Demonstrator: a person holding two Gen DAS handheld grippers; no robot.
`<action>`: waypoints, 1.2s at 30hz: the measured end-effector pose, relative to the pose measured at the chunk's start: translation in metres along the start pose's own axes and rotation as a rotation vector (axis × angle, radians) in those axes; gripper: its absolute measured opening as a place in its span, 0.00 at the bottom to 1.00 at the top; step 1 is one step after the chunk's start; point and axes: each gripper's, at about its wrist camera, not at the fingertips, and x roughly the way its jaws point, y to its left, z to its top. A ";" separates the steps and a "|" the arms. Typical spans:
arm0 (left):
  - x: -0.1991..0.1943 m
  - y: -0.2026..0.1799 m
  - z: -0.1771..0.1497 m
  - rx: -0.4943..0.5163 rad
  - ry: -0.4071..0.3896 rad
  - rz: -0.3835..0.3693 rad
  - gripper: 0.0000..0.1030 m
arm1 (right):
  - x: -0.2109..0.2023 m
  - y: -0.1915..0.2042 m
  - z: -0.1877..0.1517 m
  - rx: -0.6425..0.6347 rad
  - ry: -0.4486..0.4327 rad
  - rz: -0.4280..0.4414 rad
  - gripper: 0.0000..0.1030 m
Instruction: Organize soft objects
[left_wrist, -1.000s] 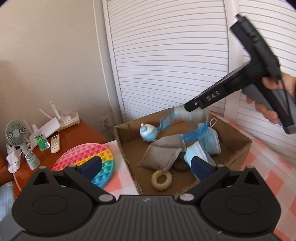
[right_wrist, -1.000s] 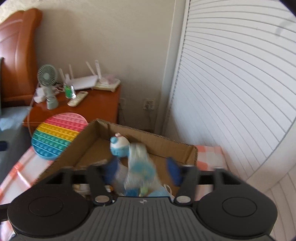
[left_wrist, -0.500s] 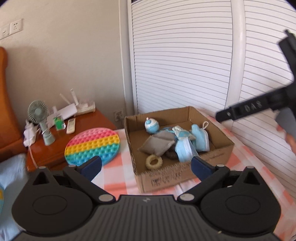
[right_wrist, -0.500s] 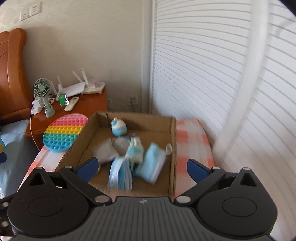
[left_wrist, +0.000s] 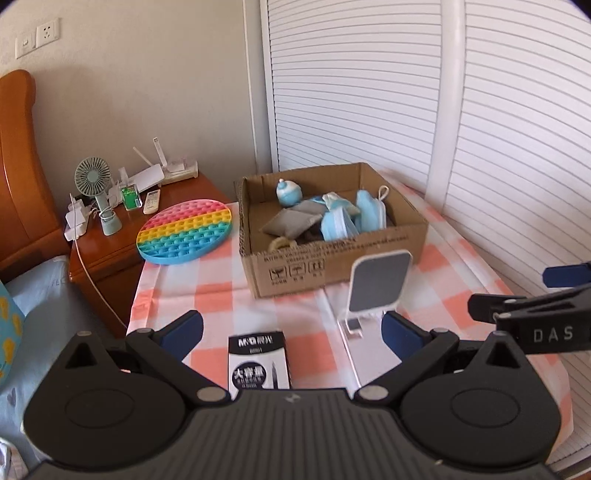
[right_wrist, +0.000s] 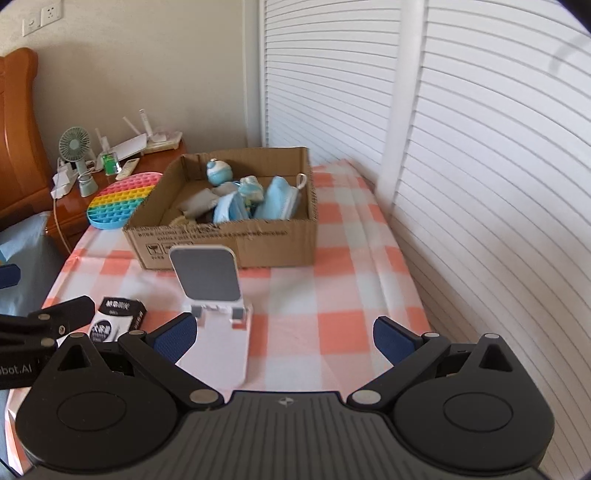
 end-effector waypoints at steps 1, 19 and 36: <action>-0.002 -0.002 -0.002 0.002 0.002 0.001 0.99 | -0.004 -0.002 -0.004 0.009 0.000 -0.005 1.00; -0.013 -0.019 -0.021 0.001 0.082 -0.009 0.99 | -0.015 -0.006 -0.033 0.035 0.027 -0.038 1.00; -0.017 -0.019 -0.023 -0.004 0.083 -0.017 0.99 | -0.022 -0.005 -0.033 0.032 0.019 -0.038 1.00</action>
